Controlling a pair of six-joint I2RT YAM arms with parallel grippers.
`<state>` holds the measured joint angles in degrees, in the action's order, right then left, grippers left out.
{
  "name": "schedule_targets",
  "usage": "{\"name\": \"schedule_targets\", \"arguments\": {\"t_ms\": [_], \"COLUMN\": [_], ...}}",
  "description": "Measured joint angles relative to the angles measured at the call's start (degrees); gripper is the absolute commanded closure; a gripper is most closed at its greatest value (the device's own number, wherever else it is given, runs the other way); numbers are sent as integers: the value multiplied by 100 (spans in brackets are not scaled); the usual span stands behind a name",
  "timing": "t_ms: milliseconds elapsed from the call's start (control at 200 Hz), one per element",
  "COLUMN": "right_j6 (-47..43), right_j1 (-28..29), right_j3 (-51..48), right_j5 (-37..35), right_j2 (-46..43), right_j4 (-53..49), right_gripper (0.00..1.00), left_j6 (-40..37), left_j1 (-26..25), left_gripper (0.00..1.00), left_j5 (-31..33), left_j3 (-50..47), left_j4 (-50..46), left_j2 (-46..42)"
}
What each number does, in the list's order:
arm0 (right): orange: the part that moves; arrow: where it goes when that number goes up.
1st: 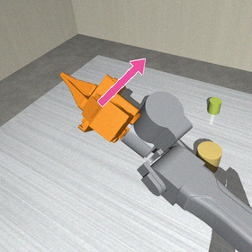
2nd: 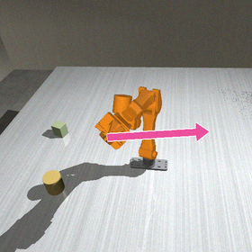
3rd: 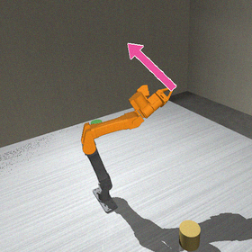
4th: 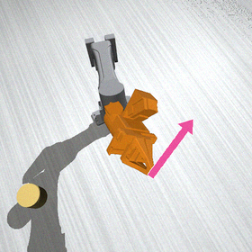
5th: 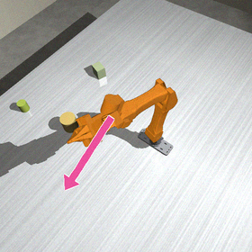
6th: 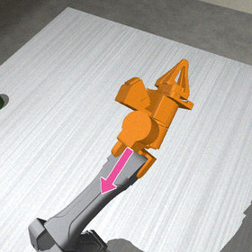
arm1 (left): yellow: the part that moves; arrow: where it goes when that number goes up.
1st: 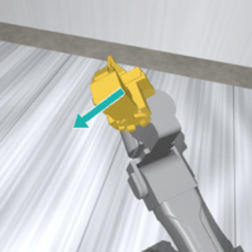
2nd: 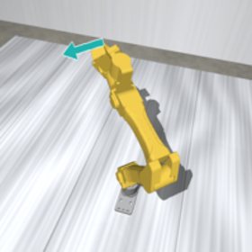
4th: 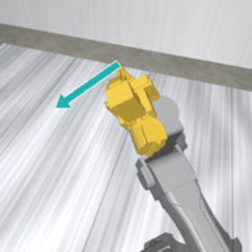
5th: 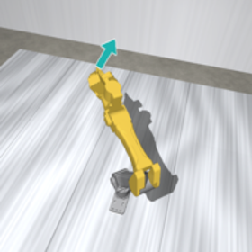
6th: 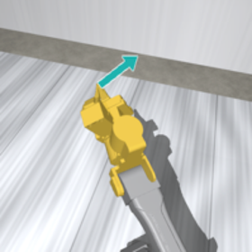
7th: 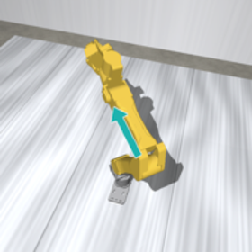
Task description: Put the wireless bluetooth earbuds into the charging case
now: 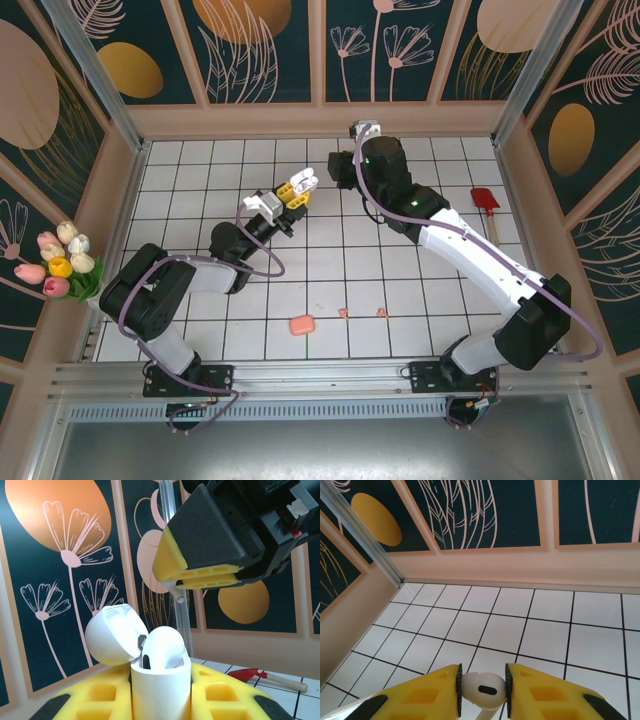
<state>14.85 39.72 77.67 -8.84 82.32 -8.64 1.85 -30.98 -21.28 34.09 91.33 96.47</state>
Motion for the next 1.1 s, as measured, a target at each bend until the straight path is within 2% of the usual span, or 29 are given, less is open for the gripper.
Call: {"name": "schedule_targets", "arguments": {"t_ms": [1101], "right_j6": [2], "right_j1": [164], "right_j3": [0], "right_j5": [448], "right_j2": [186], "right_j4": [293], "right_gripper": [71], "left_j6": [302], "left_j1": [0], "left_gripper": [100], "left_j5": [-214], "left_j3": [417], "left_j4": [-28], "left_j2": [326]}}
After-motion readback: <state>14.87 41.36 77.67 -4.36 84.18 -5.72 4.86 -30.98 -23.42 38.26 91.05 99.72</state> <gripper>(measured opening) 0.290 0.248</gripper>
